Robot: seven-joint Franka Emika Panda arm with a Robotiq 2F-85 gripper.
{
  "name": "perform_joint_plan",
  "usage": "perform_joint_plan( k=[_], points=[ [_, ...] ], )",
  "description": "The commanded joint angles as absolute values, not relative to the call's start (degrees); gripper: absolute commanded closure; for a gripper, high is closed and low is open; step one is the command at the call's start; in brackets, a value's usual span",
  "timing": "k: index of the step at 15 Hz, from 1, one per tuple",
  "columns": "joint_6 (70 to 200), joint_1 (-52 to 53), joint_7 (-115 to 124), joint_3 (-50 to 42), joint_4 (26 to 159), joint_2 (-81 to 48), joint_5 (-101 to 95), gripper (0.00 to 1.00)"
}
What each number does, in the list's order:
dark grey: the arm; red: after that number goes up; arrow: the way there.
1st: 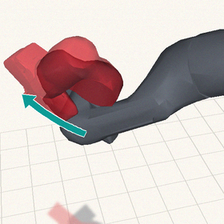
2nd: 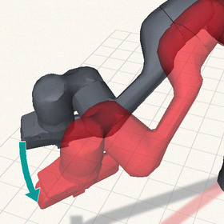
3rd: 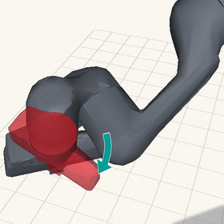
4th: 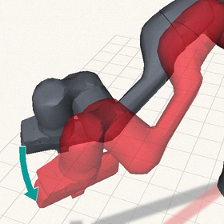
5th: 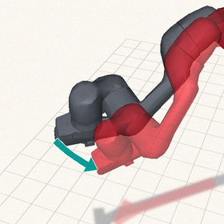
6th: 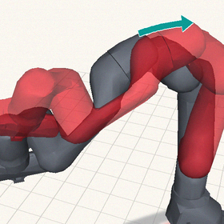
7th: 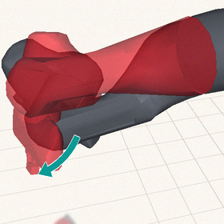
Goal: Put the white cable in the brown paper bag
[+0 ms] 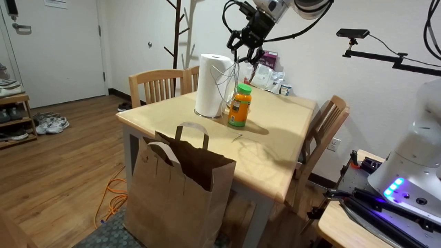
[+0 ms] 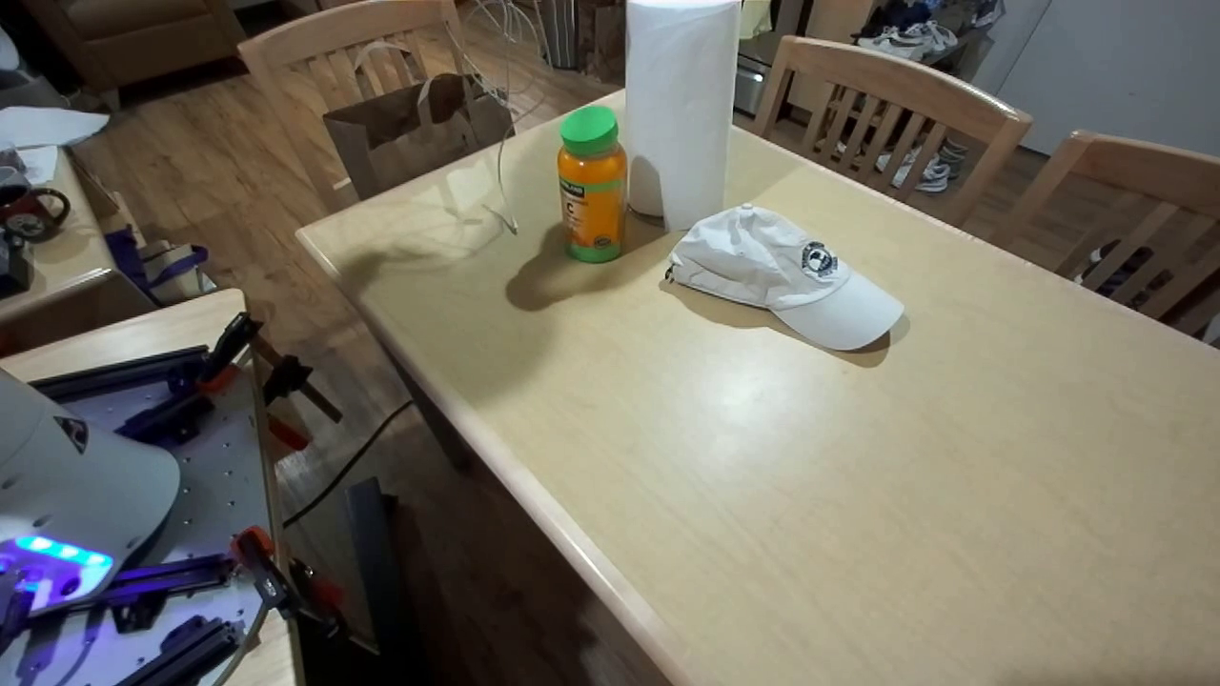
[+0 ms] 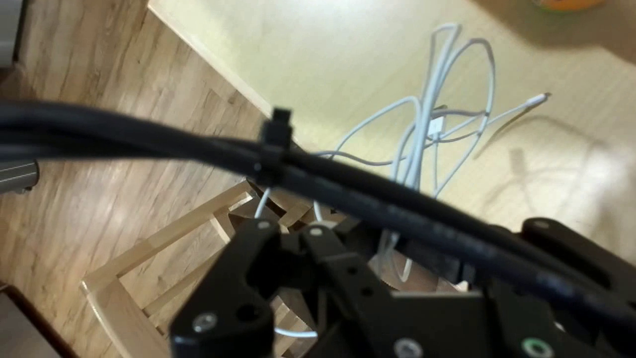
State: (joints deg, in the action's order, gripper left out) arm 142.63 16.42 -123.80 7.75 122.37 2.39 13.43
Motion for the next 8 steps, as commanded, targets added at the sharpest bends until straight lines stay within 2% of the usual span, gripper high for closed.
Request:
perform_joint_plan(
  k=[1,3,8],
  points=[
    [142.50,15.09,-123.48,9.14,122.27,2.20,13.32,0.92],
    [142.46,14.96,-123.46,9.15,122.30,2.20,13.31,0.95],
    [143.89,15.83,-126.01,11.14,115.85,-0.34,8.57,0.95]
  ],
)
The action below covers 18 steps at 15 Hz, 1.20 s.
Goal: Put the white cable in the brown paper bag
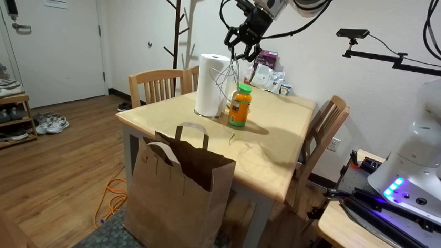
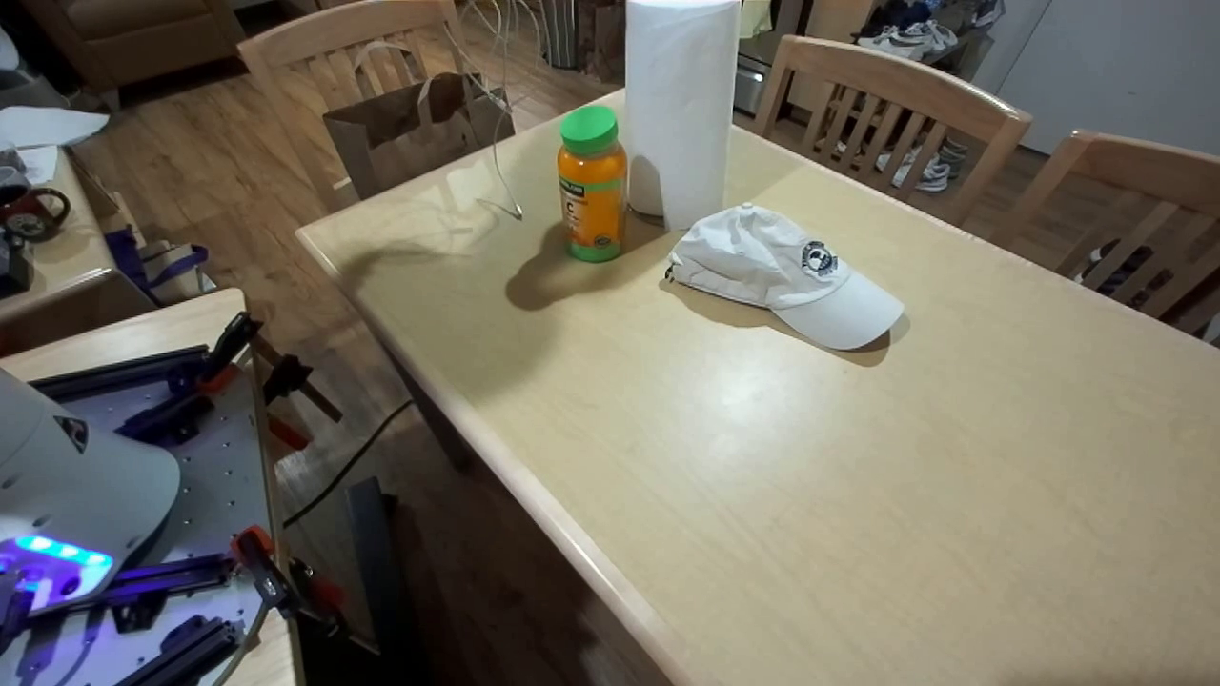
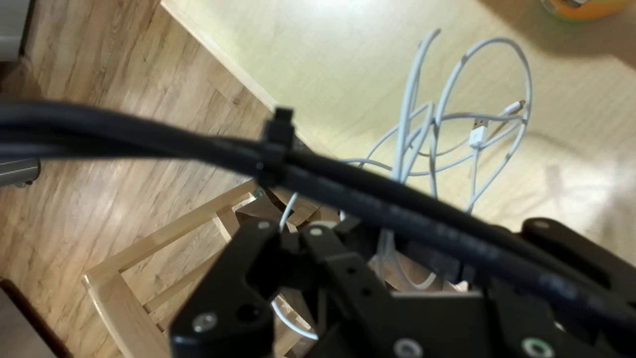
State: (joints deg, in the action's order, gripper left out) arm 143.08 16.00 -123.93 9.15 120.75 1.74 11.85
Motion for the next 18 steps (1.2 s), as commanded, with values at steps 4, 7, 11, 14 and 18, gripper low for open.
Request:
perform_joint_plan(
  k=[4,7,11,14,18],
  points=[
    [142.35,16.39,-124.72,13.77,108.59,-2.43,-2.00,0.95],
    [141.79,16.90,-124.47,15.10,104.08,-4.28,-7.60,0.95],
    [138.98,18.22,-122.89,16.44,97.64,-6.81,-18.40,0.95],
    [136.47,19.81,-122.86,17.03,93.28,-8.75,-24.63,0.95],
    [136.03,21.49,-127.73,18.83,88.63,-12.24,-24.77,0.95]
  ],
)
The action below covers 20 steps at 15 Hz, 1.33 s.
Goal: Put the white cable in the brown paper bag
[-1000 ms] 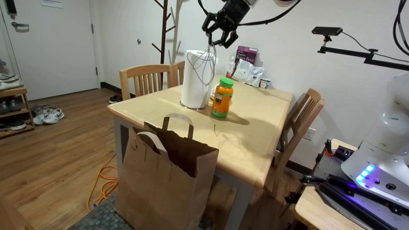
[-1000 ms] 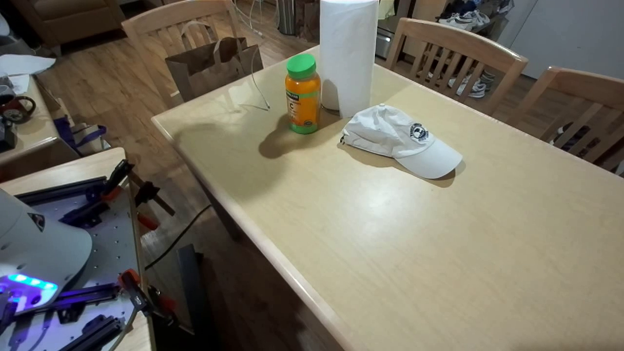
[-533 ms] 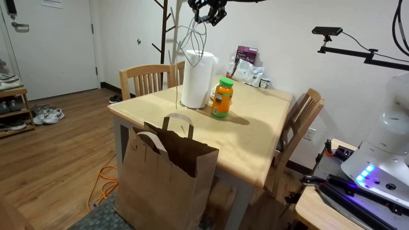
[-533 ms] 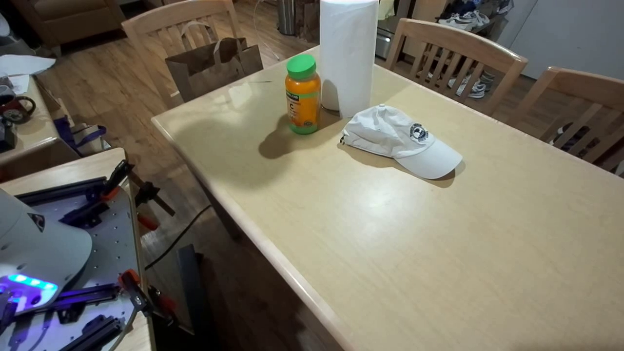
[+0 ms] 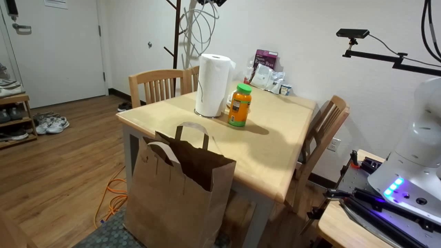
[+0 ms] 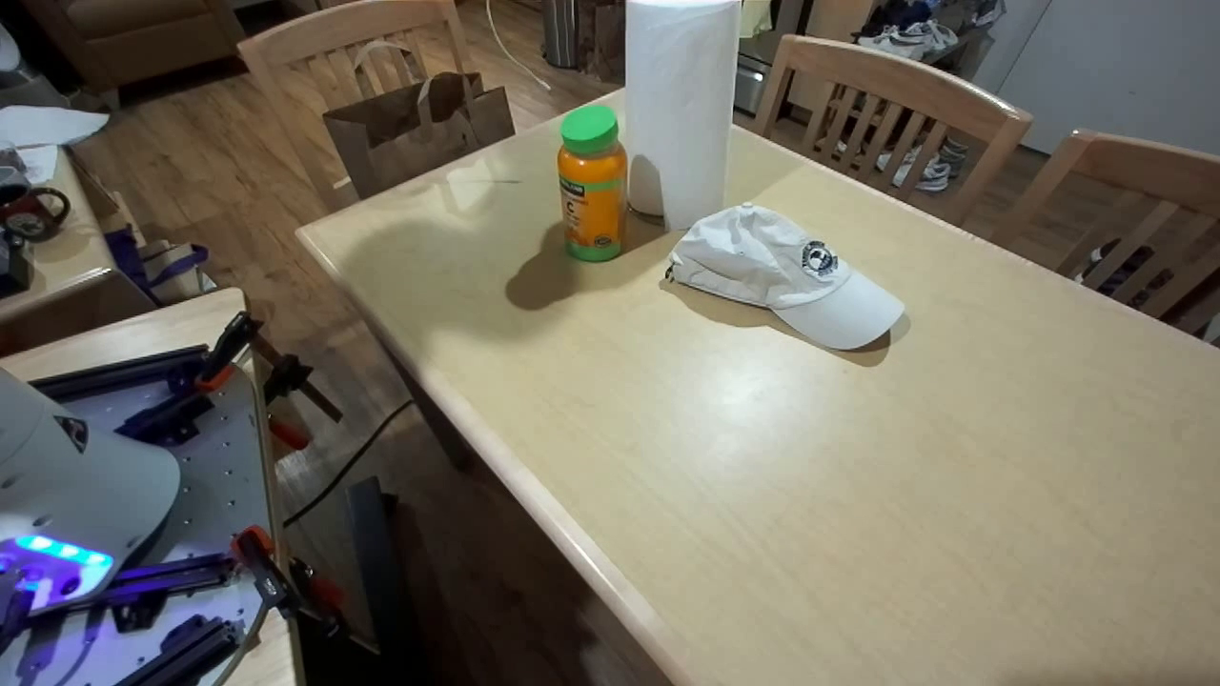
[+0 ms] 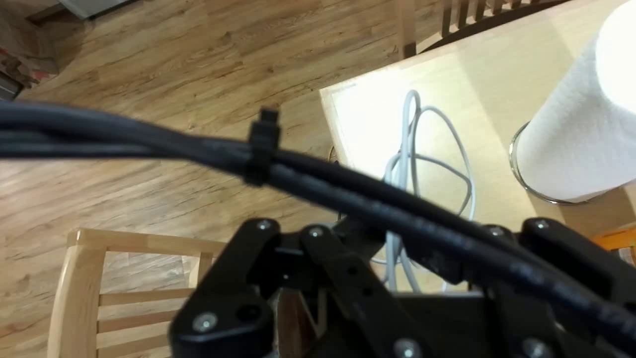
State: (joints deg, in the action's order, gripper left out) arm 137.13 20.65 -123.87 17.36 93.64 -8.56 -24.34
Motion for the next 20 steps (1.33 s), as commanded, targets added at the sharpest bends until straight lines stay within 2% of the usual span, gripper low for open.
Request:
perform_joint_plan(
  k=[1,20],
  points=[
    [136.26,21.71,-129.44,19.25,87.93,-12.99,-23.99,0.95],
    [134.70,24.66,-144.76,22.55,77.35,-22.32,-17.18,0.96]
  ],
)
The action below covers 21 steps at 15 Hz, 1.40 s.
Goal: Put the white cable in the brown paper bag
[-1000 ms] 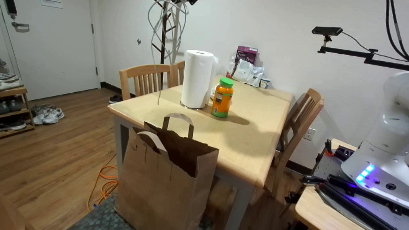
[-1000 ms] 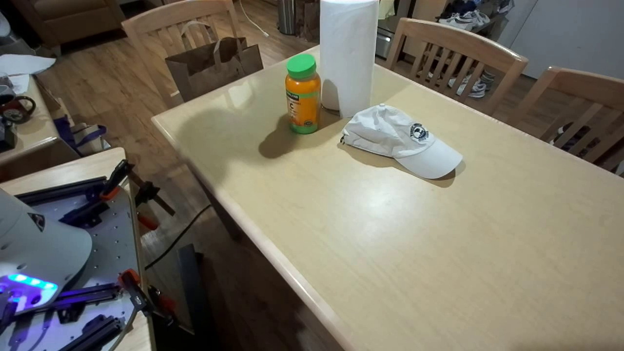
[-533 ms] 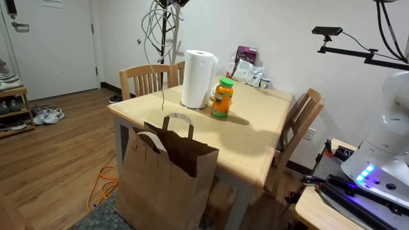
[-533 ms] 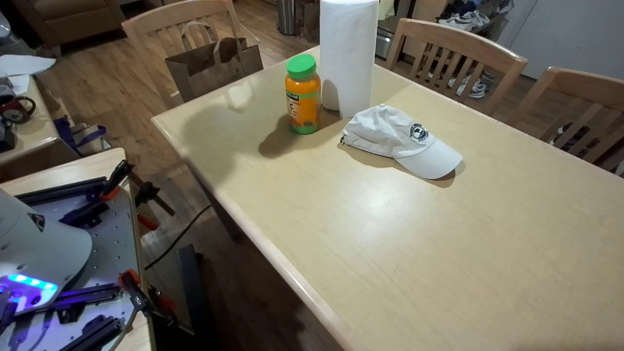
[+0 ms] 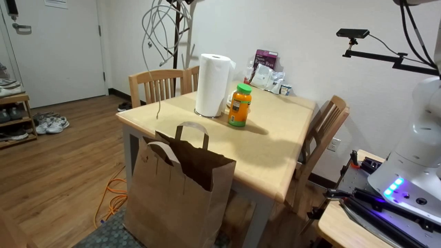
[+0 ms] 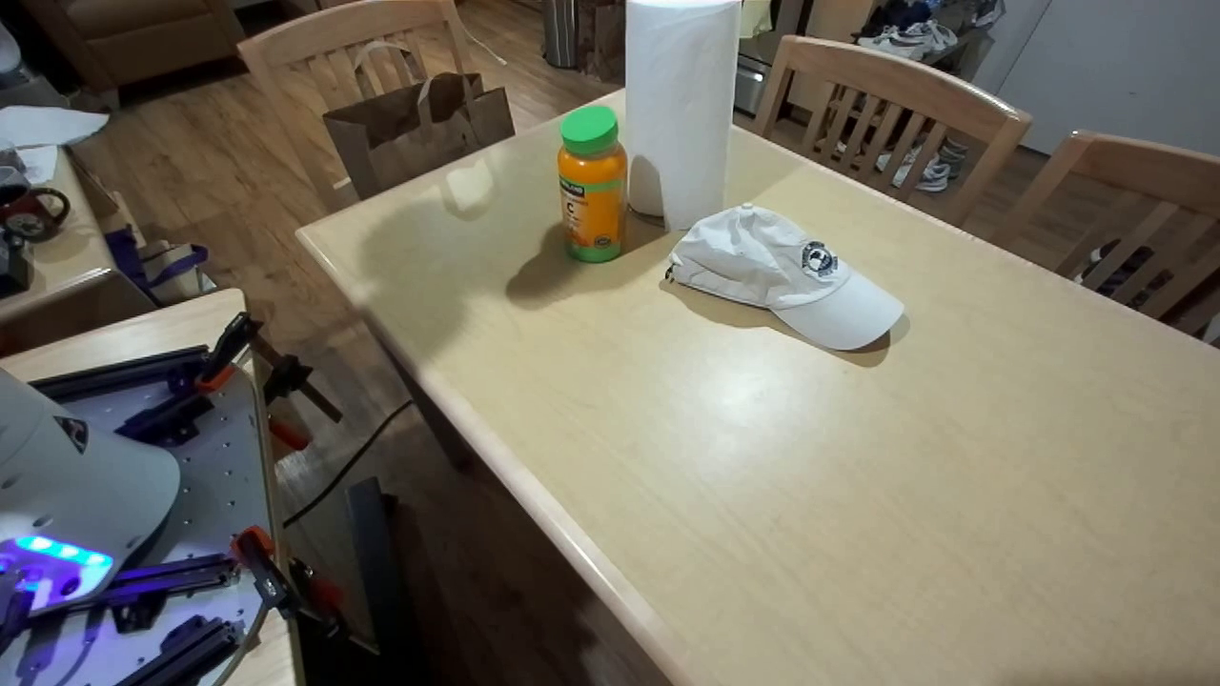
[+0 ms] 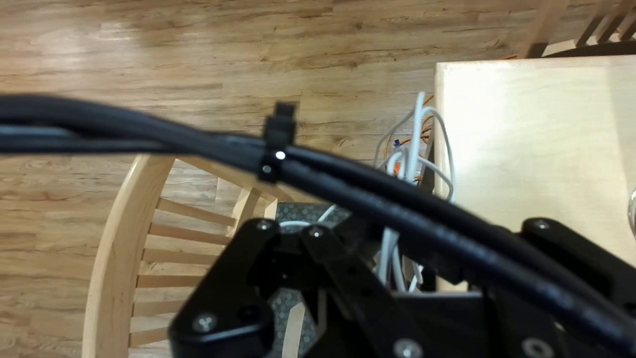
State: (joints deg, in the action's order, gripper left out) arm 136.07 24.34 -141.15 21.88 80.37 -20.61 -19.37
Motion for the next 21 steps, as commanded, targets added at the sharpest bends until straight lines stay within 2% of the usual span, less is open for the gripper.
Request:
perform_joint_plan(
  k=[1,12,21],
  points=[
    [134.73,24.77,-144.61,22.48,77.35,-22.43,-16.94,0.96],
    [134.91,22.76,-140.42,22.44,83.15,-22.28,-9.37,0.96],
    [134.27,29.32,-137.43,20.96,82.06,-19.75,-18.83,0.96]
  ],
)
